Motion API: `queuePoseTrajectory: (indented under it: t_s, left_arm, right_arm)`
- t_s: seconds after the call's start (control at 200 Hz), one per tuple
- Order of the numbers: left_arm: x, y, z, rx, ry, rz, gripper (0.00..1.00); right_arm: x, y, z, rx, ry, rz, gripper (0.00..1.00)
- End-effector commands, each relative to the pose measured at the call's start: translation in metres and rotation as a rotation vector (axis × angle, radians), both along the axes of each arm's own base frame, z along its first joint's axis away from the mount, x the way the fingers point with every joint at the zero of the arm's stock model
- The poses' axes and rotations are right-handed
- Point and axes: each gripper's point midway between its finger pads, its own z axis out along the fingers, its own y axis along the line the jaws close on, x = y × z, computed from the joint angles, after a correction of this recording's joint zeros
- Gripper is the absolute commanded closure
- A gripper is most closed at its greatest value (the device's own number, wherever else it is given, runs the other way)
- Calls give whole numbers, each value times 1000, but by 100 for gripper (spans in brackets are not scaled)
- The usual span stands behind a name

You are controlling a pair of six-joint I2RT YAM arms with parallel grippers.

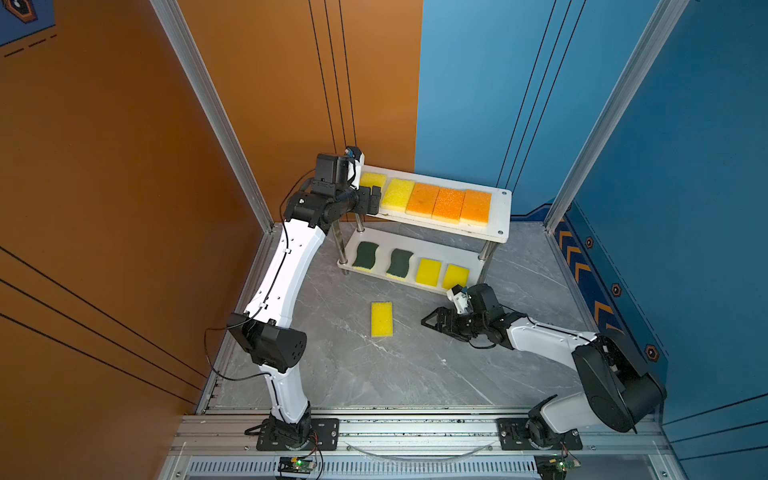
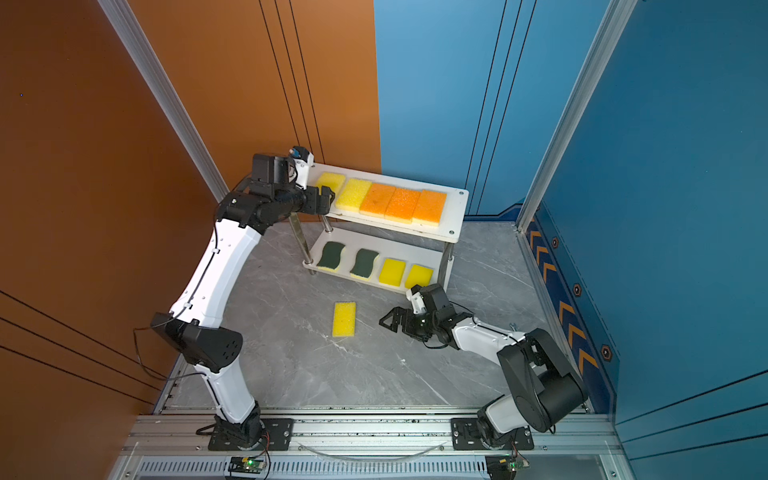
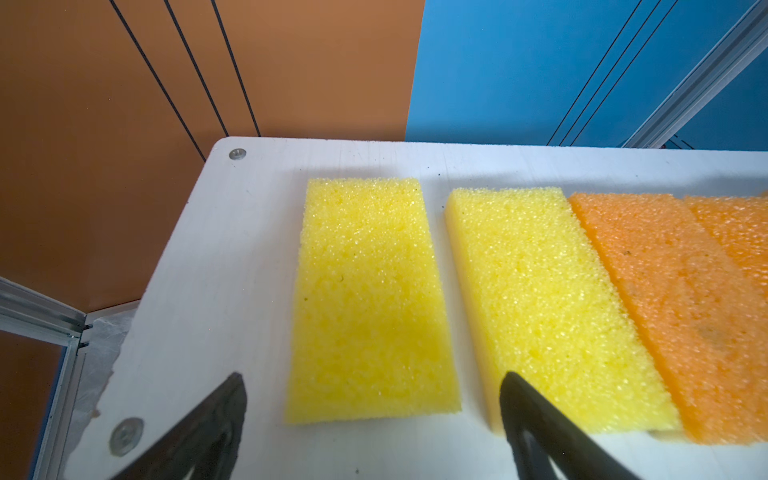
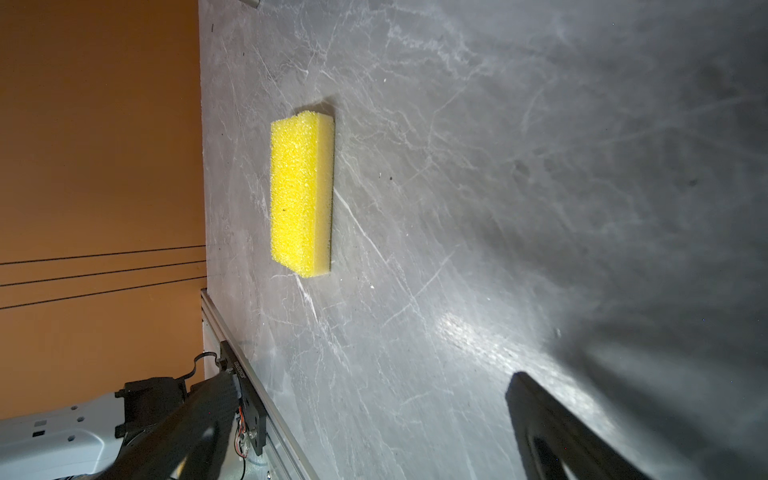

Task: Place and organize the cleaning sponges onto the shelf
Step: 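Move the open left gripper down over the loose yellow sponge on the table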

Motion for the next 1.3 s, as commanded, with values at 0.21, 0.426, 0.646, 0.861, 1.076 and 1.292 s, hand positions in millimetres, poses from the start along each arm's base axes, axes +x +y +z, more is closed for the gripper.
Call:
queuePoseTrajectory:
  t_s: [0.21,0.426,0.646,0.861,1.076,1.292]
  left_arm:
    - [-36,13,41,-22,-102,28,2]
    - [-70,26,28,-14,-74,94,2]
    - [-114,28,-22,-66,-5,136,3]
    - [-154,37,-105,-76,135,202,3]
    - [-188,49,-174,-77,262,267,2]
    - [-200,35,-221,-145,342,266,2]
  right_arm:
    - [2,-1,5,5,-27,-8,0]
    - [3,0,11,5,-39,-12,0]
    - [4,0,21,-5,-58,-13,0]
    - [3,2,36,-23,-85,-7,0]
    - [5,-3,51,-46,-110,-20,0]
    - [8,-3,64,-50,-138,-32,0]
